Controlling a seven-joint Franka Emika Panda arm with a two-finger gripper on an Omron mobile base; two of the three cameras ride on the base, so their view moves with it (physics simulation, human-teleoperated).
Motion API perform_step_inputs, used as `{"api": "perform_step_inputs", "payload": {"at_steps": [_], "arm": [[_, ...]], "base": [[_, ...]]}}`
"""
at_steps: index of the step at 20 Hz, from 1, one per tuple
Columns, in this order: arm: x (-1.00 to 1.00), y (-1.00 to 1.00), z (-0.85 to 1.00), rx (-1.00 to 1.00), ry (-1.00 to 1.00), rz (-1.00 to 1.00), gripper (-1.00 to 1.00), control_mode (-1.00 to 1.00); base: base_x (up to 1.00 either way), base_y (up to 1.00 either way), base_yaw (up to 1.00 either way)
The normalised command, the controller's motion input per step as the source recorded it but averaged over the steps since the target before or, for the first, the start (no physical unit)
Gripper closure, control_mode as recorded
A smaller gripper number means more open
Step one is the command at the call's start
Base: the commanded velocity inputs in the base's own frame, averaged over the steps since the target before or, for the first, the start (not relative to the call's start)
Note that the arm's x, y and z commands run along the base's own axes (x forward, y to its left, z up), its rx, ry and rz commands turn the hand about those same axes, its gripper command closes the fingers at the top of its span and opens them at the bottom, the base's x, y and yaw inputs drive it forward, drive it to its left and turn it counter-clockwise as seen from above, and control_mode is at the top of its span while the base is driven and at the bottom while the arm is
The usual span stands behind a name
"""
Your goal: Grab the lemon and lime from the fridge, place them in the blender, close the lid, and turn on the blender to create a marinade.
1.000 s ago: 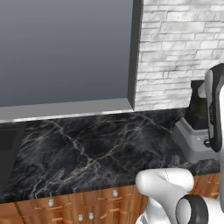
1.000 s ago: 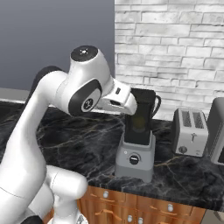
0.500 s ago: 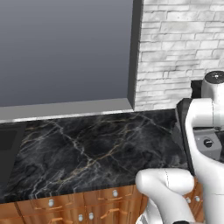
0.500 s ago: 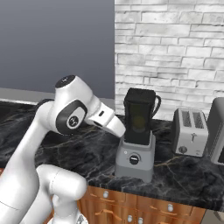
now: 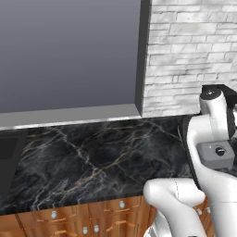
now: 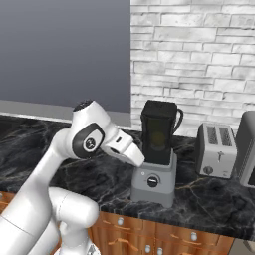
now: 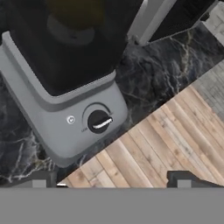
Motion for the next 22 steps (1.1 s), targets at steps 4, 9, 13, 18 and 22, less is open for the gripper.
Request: {"api": "perform_step_inputs", "payload": {"at_steps": [4, 9, 13, 18, 22], "arm": [[0.13, -0.16, -0.62, -0.04, 0.0, -0.01, -1.0, -1.0], [0.2, -0.26, -0.37, 0.0, 0.0, 0.0, -1.0, -1.0], [0.18, -0.23, -0.33, 0.0, 0.0, 0.0, -1.0, -1.0], [0.22, -0.12, -0.27, 0.0, 0.0, 0.0, -1.0, -1.0], [0.21, -0.15, -0.03, 0.0, 0.0, 0.0, -1.0, -1.0]], "base": [[0.0, 0.0, 0.0], [0.0, 0.0, 0.0], [0.0, 0.0, 0.0], [0.0, 0.0, 0.0], [0.0, 0.0, 0.0]]}}
